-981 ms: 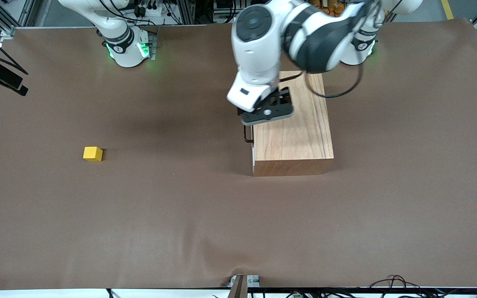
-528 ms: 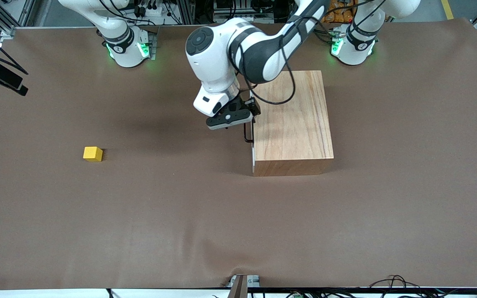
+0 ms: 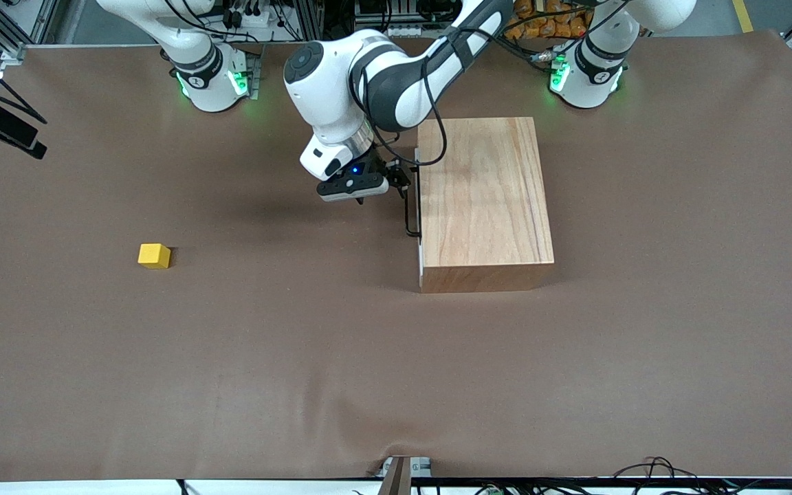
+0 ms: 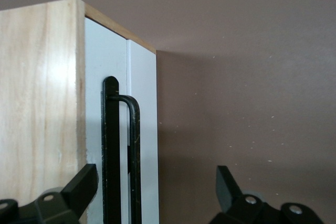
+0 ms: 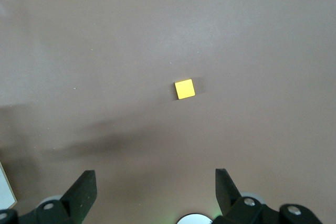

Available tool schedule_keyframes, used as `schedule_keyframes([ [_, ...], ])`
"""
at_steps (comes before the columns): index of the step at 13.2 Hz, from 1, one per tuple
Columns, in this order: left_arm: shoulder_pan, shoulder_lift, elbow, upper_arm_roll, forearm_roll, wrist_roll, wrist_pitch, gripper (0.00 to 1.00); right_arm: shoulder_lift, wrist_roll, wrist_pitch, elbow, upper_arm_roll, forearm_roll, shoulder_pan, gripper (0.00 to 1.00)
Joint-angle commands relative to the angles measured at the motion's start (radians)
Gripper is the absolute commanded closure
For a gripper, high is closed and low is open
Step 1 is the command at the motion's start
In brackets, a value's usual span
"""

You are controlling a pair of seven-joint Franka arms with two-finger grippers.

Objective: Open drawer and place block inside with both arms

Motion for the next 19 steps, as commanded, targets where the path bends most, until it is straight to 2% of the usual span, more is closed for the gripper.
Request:
schedule_keyframes([
  [1, -0.006, 0.024, 0.033, 0.001, 0.013, 0.025, -0.065, 0.00, -0.027, -0.013, 0.001, -0.024, 0.007, 0.018, -0.014, 0.00],
  [5, -0.012, 0.067, 0.036, -0.002, 0.015, 0.100, -0.047, 0.00, -0.027, -0.013, 0.001, -0.024, 0.007, 0.018, -0.014, 0.00],
  [19, -0.004, 0.126, 0.025, 0.000, -0.048, 0.098, -0.024, 0.00, -0.027, -0.013, 0.000, -0.026, 0.007, 0.018, -0.014, 0.00],
])
